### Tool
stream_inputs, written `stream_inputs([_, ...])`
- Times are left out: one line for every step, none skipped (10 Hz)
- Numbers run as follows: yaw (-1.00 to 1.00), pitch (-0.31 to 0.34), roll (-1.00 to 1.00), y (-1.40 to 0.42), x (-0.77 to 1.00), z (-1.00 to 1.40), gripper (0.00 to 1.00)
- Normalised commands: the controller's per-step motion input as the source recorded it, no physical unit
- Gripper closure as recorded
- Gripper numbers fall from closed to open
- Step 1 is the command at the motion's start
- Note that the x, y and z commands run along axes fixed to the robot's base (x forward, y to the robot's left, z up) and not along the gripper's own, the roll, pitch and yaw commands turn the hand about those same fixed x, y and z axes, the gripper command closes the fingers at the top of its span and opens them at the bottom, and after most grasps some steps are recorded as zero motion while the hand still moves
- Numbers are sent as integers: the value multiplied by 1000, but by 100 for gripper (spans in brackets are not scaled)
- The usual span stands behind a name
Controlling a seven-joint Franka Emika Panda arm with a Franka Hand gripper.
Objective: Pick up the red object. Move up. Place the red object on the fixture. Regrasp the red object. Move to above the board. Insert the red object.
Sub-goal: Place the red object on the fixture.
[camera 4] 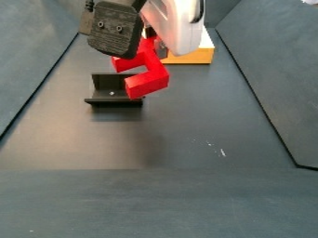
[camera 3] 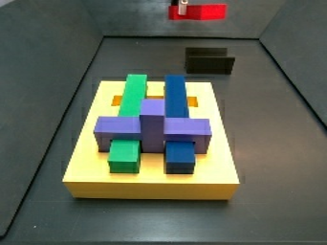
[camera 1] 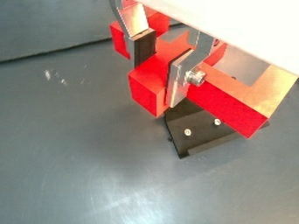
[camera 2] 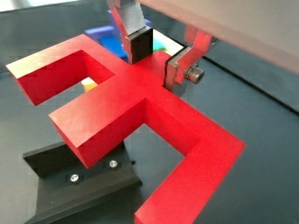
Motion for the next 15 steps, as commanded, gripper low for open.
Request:
stream_inputs([371, 666, -94, -117, 514, 177, 100])
stream_inputs([426, 600, -163, -123, 480, 163, 100])
stream_inputs([471, 586, -94, -126, 446, 206, 100])
stream_inputs([474, 617, -74, -94, 411, 223, 100])
stream_inputs([474, 617, -80, -103, 414, 211, 100])
stream_inputs([477, 609, -100, -114, 420, 194, 100])
stream_inputs([483, 631, -17, -60, 397, 203, 100])
stream_inputs([480, 629, -14, -60, 417, 154, 100])
stream_inputs([489, 617, -34, -77, 417, 117, 100])
stream_inputs([531, 569, -71, -111, 383, 49, 100])
stream_inputs([557, 529, -91, -140, 383, 0, 100])
stream_inputs([477, 534, -140, -94, 463, 0, 100])
stream_inputs([503, 503, -189, -94, 417, 0, 100])
stream_inputs([537, 440, -260, -66, 334, 0, 100])
stream_inputs([506, 417, -260, -66, 403, -17, 100])
